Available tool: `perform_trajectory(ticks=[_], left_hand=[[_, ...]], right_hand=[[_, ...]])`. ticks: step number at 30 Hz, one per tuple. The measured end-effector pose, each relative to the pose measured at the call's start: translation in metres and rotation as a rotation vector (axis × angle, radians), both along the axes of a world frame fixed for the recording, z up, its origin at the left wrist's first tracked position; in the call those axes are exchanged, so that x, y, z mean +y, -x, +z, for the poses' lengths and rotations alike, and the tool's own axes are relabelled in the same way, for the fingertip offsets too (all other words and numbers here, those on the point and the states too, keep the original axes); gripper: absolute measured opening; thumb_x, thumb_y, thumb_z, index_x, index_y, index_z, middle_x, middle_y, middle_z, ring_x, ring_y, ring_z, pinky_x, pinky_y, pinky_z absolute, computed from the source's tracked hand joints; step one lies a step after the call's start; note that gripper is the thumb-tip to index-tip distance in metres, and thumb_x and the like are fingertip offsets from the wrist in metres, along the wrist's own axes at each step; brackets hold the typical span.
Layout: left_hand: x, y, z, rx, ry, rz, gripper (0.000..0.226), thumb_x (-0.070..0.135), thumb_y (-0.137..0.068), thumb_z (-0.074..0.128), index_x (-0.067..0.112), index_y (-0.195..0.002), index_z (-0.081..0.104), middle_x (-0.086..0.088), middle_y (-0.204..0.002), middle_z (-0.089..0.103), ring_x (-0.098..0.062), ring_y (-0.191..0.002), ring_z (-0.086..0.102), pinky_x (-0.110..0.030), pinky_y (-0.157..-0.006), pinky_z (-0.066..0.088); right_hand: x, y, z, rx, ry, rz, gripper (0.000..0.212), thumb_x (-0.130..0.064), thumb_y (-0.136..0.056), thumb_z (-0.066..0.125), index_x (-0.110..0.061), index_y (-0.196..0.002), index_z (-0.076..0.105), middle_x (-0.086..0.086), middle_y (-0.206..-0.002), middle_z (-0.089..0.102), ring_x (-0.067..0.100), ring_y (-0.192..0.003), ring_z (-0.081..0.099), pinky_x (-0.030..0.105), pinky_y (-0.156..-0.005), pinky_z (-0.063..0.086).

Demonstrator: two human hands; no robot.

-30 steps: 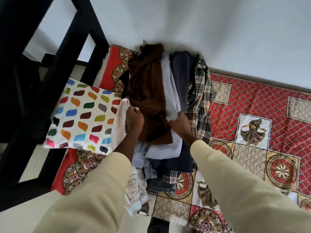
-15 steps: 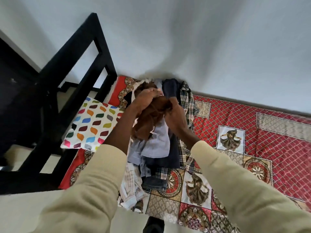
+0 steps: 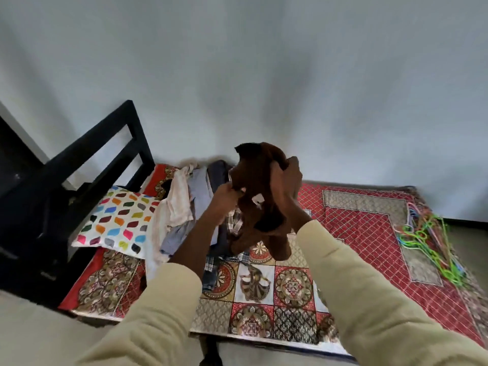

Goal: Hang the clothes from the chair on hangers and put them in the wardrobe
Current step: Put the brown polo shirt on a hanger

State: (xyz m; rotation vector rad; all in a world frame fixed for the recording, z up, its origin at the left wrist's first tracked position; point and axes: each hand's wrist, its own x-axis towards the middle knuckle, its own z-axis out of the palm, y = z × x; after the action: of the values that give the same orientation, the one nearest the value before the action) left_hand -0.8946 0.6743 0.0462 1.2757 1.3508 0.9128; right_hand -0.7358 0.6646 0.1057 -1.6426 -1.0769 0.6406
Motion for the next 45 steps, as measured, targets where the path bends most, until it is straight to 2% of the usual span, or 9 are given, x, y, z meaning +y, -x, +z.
perform_trajectory(ticks=[4,7,10,15,24,32,36,40,45], left_hand=[[-0.031,-0.049,0.000,0.011,-0.069,0.212,0.033,0.035,-0.091,0.047,0.015,-0.114,0.059,-0.013,-0.115,0.065,-0.036,-0.106,0.063,-0.052,-0.093,0.052],[-0.054,-0.085,0.028,0.163,-0.213,0.110,0.039,0.035,-0.098,0.046,0.008,-0.124,0.058,-0.014,-0.124,0.062,-0.031,-0.114,0.058,-0.033,-0.096,0.044],[-0.066,-0.118,0.053,0.339,-0.390,-0.161,0.023,0.025,-0.100,0.053,0.007,-0.106,0.067,-0.012,-0.105,0.068,-0.028,-0.100,0.063,-0.029,-0.079,0.041],[-0.077,-0.156,0.067,0.356,-0.385,-0.440,0.018,0.035,-0.086,0.073,0.018,-0.080,0.074,0.006,-0.072,0.071,-0.006,-0.067,0.060,-0.023,-0.065,0.044],[-0.066,-0.169,0.069,0.328,-0.277,-0.785,0.025,0.025,-0.069,0.085,0.016,-0.091,0.078,-0.004,-0.084,0.076,-0.016,-0.076,0.068,-0.035,-0.076,0.052],[-0.030,-0.173,0.062,0.783,-0.322,-0.762,0.044,0.015,-0.066,0.085,0.020,-0.104,0.063,0.003,-0.090,0.061,-0.015,-0.080,0.058,-0.025,-0.064,0.042],[-0.011,-0.159,0.041,1.070,-0.363,-0.494,0.028,0.020,-0.081,0.068,0.004,-0.105,0.066,-0.017,-0.100,0.065,-0.035,-0.096,0.063,-0.034,-0.072,0.046],[-0.007,-0.166,0.042,0.685,-0.310,-0.179,0.017,0.016,-0.090,0.056,0.004,-0.100,0.062,-0.011,-0.094,0.059,-0.030,-0.089,0.058,-0.032,-0.071,0.040],[-0.020,-0.206,0.061,0.006,-0.161,0.071,0.008,0.023,-0.090,0.051,0.017,-0.094,0.054,-0.007,-0.087,0.059,-0.027,-0.087,0.056,-0.033,-0.069,0.040]], right_hand=[[-0.066,-0.068,-0.001,-0.263,0.133,0.005,0.048,-0.014,-0.078,0.054,-0.023,-0.125,0.049,0.011,-0.103,0.067,0.034,-0.093,0.062,0.042,-0.085,0.051],[-0.105,-0.113,-0.017,-0.379,0.243,0.071,0.034,-0.017,-0.061,0.054,-0.011,-0.095,0.060,0.013,-0.095,0.060,0.030,-0.091,0.057,0.036,-0.077,0.046],[-0.141,-0.145,-0.025,-0.033,0.344,0.168,0.033,-0.020,-0.063,0.060,-0.008,-0.092,0.049,0.009,-0.088,0.055,0.026,-0.086,0.054,0.030,-0.060,0.038],[-0.154,-0.173,-0.041,0.082,0.443,0.275,0.107,-0.049,-0.070,0.084,-0.022,-0.151,0.020,0.014,-0.150,0.038,0.036,-0.130,0.046,0.042,-0.103,0.042],[-0.139,-0.197,-0.025,0.009,0.358,0.482,0.080,0.001,-0.068,0.080,-0.024,-0.137,0.045,0.016,-0.111,0.066,0.036,-0.104,0.064,0.046,-0.091,0.052],[-0.098,-0.202,-0.020,-0.978,0.232,0.187,0.016,-0.013,-0.070,0.063,-0.004,-0.082,0.068,0.013,-0.094,0.063,0.032,-0.098,0.059,0.037,-0.085,0.047],[-0.099,-0.218,-0.006,-0.610,0.032,-0.056,0.019,-0.006,-0.068,0.051,-0.006,-0.086,0.056,0.007,-0.081,0.062,0.029,-0.076,0.059,0.031,-0.064,0.043],[-0.102,-0.239,-0.002,-0.041,0.020,-0.159,0.034,-0.001,-0.076,0.043,-0.011,-0.106,0.055,0.008,-0.095,0.064,0.023,-0.083,0.057,0.027,-0.061,0.038],[-0.106,-0.274,0.009,-0.091,0.044,-0.136,0.041,-0.008,-0.083,0.045,-0.015,-0.122,0.056,0.011,-0.101,0.061,0.027,-0.089,0.056,0.027,-0.063,0.042]])
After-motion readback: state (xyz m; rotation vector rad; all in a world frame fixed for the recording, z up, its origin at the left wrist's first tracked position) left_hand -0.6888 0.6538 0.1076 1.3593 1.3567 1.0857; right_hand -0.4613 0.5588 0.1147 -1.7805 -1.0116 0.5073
